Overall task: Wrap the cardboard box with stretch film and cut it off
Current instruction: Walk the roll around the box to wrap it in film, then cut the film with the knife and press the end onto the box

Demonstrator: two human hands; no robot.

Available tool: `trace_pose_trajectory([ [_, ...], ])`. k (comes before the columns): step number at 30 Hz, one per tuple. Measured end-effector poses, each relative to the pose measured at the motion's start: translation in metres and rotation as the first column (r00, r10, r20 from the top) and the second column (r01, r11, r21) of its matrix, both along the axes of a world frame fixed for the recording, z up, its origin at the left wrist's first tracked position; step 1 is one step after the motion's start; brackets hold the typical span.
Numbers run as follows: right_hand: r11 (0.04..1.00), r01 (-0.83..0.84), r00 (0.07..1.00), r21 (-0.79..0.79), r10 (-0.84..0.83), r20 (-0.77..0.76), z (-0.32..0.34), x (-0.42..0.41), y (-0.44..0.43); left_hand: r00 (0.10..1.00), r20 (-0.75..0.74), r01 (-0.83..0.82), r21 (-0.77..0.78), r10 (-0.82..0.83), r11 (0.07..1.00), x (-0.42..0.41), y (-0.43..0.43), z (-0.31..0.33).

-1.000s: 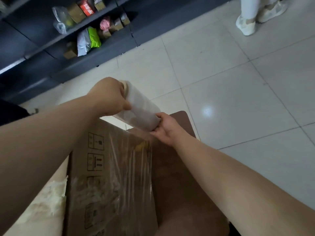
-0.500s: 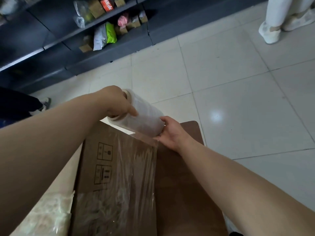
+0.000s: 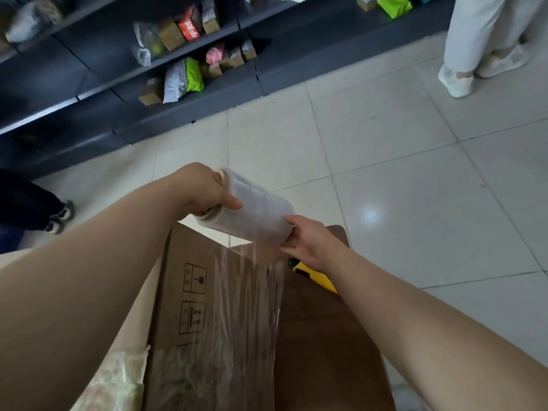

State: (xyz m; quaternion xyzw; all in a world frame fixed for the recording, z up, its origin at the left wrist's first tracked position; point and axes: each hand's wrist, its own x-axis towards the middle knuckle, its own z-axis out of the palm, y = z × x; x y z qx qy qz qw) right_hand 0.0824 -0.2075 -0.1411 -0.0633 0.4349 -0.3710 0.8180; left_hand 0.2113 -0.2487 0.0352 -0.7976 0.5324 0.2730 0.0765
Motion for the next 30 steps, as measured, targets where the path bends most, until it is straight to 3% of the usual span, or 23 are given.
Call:
trace_pose_trajectory([
  [5,0.984,-0.136,0.977,-0.119,0.114,-0.179,-0.003,-0.017,0.001,0.999,-0.041,-0.003,-0.02,0.002,1.0,-0.004,0.002,-0.002],
  [8,0.932,-0.322,0.875,-0.169,0.225,-0.428,-0.016,-0.036,0.003,0.999,-0.023,0.024,-0.006,-0.024,1.0,-0.004,0.003,-0.004],
  [12,0.775,-0.616,0.552,-0.14,0.297,-0.779,-0.033,-0.061,0.014,0.997,0.046,0.059,-0.011,-0.058,0.998,-0.005,0.002,-0.004],
  [15,0.637,-0.767,0.369,-0.078,0.338,-0.866,-0.041,-0.071,0.024,0.994,0.085,0.068,-0.023,-0.066,0.997,-0.006,0.004,-0.005],
  [18,0.458,-0.884,0.074,0.09,0.329,-0.941,-0.049,-0.071,0.033,0.994,0.097,0.064,-0.047,-0.059,0.997,-0.008,0.004,-0.005],
  [20,0.386,-0.907,-0.061,0.168,0.275,-0.959,-0.053,-0.07,0.039,0.995,0.091,0.052,-0.058,-0.046,0.997,-0.008,0.004,-0.004],
  [25,0.344,-0.916,-0.172,0.207,0.13,-0.977,-0.062,-0.066,0.046,0.993,0.1,0.064,-0.049,-0.059,0.997,-0.008,0.005,-0.005],
  [30,0.343,-0.924,-0.101,0.17,0.212,-0.972,-0.055,-0.072,0.041,0.991,0.116,0.073,-0.051,-0.067,0.996,-0.009,0.006,-0.005],
])
